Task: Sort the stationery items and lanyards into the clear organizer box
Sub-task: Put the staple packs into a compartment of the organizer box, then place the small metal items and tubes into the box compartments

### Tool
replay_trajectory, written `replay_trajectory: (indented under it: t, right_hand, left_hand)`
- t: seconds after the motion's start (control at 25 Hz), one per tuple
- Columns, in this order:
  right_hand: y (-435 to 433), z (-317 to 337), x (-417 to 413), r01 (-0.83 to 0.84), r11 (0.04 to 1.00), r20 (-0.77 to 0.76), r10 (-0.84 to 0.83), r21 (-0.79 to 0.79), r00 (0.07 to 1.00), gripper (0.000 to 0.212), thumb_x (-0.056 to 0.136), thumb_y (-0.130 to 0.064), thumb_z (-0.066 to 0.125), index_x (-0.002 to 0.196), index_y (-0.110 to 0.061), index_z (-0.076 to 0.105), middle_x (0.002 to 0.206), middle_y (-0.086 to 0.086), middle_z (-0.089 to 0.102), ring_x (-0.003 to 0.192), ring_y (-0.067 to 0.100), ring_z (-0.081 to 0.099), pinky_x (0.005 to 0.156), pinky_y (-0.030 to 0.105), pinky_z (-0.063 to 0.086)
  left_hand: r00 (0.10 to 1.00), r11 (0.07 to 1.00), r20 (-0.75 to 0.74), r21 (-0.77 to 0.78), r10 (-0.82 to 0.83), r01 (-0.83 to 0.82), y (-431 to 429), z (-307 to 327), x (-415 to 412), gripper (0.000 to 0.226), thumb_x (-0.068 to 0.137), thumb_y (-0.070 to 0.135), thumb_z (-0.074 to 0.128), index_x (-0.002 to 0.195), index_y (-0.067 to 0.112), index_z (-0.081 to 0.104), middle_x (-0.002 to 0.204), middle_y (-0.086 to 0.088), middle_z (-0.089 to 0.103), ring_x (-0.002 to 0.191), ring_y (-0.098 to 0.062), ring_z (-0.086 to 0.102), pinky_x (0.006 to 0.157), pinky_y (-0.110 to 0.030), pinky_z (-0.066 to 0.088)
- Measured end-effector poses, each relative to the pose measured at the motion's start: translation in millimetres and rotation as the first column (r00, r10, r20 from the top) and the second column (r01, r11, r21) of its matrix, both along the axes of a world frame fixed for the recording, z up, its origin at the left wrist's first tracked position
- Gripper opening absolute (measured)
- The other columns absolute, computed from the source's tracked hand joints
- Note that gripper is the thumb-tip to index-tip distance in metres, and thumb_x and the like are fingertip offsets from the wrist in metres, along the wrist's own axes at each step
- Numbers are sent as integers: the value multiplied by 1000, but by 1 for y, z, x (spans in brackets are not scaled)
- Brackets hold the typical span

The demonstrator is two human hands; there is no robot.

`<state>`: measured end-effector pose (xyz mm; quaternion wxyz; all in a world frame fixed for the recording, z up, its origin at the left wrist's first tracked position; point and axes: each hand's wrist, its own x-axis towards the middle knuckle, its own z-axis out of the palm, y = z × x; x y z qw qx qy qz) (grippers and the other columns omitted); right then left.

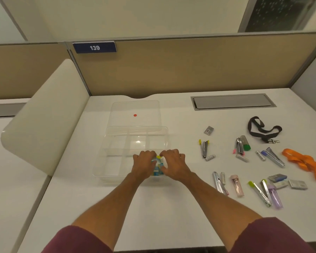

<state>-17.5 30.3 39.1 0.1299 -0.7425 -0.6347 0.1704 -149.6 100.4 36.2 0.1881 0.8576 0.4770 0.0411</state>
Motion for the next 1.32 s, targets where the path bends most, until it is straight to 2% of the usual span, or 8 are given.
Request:
replay_trajectory:
  t: [0.2, 0.36, 0.56, 0.72, 0.84, 1.04, 1.2, 1.32]
  right_hand:
    - [-16, 3, 18, 181, 980, 20, -183, 82, 983, 40, 89, -24, 53, 128, -17, 49, 130, 1, 51, 121, 23, 43, 95, 37, 35]
    - [-39, 1, 40, 256, 955, 64, -268, 148, 961, 38, 87, -20, 54, 124, -11, 54, 124, 4, 56, 116, 27, 49, 90, 37, 40]
    - [-74, -7, 80, 334, 936, 64, -342, 115, 937, 36, 89, -12, 51, 125, -6, 51, 125, 8, 53, 118, 25, 46, 101, 25, 29]
    - [-105, -13, 111, 429, 903, 14, -429, 9, 903, 38, 90, -5, 51, 127, -10, 49, 129, 8, 49, 120, 24, 42, 91, 29, 39]
    - [-117, -15, 133, 422, 904, 42, -420, -69, 907, 38, 91, 0, 50, 127, -11, 50, 130, 8, 50, 121, 25, 42, 90, 36, 45]
    - [-118, -30, 156, 370, 913, 249, -323, -174, 913, 43, 94, -4, 46, 132, -23, 51, 129, 3, 54, 121, 27, 42, 93, 36, 39]
    - [-109, -39, 169, 350, 896, 231, -292, -275, 928, 39, 91, -17, 57, 128, -28, 55, 127, 1, 58, 119, 28, 42, 93, 39, 35]
    - [-101, -41, 180, 336, 889, 190, -288, -310, 938, 44, 82, -21, 68, 125, -28, 56, 126, 1, 56, 119, 27, 42, 93, 39, 34]
  left_hand:
    - [994, 998, 93, -16, -63, 65, -8, 8, 26, 31, 97, 26, 48, 127, 19, 52, 129, 0, 56, 123, -21, 45, 101, -38, 31]
    - [972, 983, 151, 4, -182, 184, -23, 7, 56, 33, 96, 27, 51, 127, 17, 52, 127, -2, 56, 122, -21, 46, 102, -35, 33]
    - [943, 954, 173, -50, -284, 296, -49, 2, 96, 34, 96, 23, 52, 127, 11, 52, 129, -8, 54, 122, -24, 47, 103, -34, 36]
    - [945, 943, 127, -108, -300, 314, -70, -8, 125, 36, 95, 27, 53, 127, 12, 50, 132, -7, 51, 123, -24, 46, 102, -36, 39]
    - [941, 934, 106, -126, -323, 335, -80, -15, 145, 36, 95, 27, 53, 127, 12, 50, 135, -6, 49, 125, -23, 45, 102, -36, 40]
    - [939, 927, 67, -153, -336, 343, -86, -23, 162, 35, 95, 25, 54, 127, 11, 50, 136, -6, 48, 126, -24, 44, 104, -37, 39]
    - [942, 931, 63, -148, -329, 335, -87, -27, 173, 34, 94, 24, 54, 126, 10, 50, 136, -7, 49, 125, -25, 44, 102, -37, 38]
    - [945, 936, 44, -128, -324, 327, -85, -27, 185, 34, 94, 24, 54, 125, 10, 51, 135, -8, 49, 124, -26, 45, 102, -38, 39]
